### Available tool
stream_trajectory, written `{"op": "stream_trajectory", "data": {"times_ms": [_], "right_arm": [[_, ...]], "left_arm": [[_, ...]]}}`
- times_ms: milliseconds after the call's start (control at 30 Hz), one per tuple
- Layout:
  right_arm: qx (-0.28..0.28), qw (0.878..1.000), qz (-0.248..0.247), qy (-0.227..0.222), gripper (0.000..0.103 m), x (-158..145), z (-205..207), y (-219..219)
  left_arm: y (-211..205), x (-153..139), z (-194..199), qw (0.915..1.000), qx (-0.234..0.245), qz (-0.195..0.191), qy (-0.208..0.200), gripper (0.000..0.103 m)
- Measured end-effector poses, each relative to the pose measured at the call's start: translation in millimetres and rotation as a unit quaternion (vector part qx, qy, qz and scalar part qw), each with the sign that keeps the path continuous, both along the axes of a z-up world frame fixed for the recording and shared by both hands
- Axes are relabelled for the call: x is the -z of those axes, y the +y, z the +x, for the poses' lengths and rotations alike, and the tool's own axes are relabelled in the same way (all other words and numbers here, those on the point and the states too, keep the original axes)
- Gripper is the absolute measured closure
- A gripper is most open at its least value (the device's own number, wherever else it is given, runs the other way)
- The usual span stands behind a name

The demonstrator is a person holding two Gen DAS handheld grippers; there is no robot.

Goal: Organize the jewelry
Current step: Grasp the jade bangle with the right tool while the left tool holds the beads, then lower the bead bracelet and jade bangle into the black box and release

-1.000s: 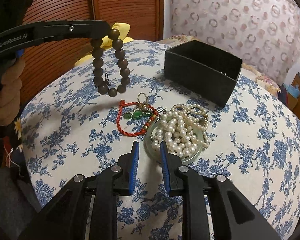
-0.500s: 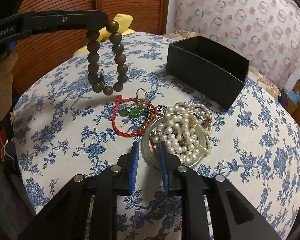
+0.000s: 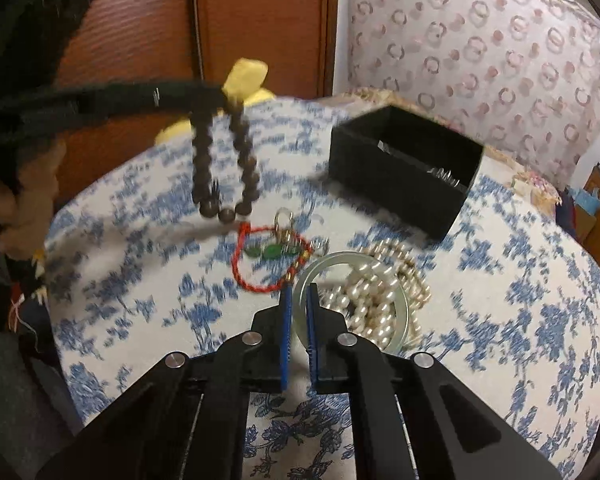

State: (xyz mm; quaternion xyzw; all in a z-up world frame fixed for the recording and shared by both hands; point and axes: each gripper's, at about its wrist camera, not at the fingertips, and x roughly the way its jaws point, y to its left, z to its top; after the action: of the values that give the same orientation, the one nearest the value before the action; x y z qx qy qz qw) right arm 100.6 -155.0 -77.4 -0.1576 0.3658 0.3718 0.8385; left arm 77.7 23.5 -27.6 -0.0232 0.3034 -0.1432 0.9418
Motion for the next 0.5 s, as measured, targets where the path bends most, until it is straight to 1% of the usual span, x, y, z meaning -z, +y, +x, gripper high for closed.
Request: {"op": "stream_trajectory", "data": {"times_ms": [133,300,500], "right_arm": [[0.009,0.999,0.029,-0.014,0.095,-16.9,5.9,-8.1],[0.021,0.999,0.033,-0.03,0.095,-29.3,13.1,-16.7],[0.029,0.998,0.032,-0.042,0.095,-40.9,24.5,-24.6]], "left_arm": [[-0.8,3.9,-0.4,1.0,0.0,0.0,0.002,0.091],[-2.3,3.2,2.6,1.0,0.0,0.0,0.0,0.091],[-10.4,-11.4,9.6,0.9998,0.002,-0.01,-0.018,0.091]]}}
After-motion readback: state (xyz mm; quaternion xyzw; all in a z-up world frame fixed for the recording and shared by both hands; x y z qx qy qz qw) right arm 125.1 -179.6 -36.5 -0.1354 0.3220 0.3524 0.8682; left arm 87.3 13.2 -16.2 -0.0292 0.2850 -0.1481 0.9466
